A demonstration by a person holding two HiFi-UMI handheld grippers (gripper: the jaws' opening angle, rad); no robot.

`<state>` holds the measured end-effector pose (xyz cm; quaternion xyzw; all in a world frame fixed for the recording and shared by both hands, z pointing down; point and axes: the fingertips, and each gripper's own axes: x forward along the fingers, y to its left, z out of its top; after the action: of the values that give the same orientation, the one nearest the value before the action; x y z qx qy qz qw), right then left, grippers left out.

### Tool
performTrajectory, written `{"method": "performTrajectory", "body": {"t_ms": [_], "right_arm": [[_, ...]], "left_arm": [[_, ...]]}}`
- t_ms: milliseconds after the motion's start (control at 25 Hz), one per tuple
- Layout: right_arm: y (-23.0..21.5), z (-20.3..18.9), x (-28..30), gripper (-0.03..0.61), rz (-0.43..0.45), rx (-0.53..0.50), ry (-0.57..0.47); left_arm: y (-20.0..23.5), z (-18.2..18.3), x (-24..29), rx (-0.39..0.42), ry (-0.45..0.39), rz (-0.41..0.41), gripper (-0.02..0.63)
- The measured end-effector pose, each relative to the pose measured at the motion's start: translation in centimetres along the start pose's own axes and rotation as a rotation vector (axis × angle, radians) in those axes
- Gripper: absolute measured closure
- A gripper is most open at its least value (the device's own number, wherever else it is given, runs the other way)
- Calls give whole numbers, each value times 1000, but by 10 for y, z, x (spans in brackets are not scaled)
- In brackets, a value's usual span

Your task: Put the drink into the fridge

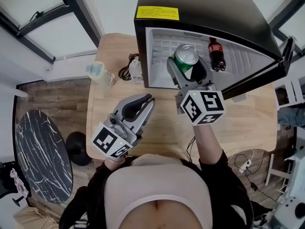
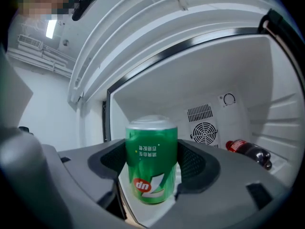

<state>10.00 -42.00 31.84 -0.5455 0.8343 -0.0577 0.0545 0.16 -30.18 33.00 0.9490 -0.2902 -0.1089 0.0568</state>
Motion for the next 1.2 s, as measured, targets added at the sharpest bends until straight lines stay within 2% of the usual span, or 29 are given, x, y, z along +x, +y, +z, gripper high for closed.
{"method": "performTrajectory", "body": {"t_ms": [560, 1200], "right_arm": [[-17, -14, 55, 242, -17, -53, 43], [-31, -24, 97, 241, -59, -60, 98]], "left_arm": [[7, -4, -10, -7, 16, 30, 568], [18, -5, -29, -11, 24, 84, 567]]}}
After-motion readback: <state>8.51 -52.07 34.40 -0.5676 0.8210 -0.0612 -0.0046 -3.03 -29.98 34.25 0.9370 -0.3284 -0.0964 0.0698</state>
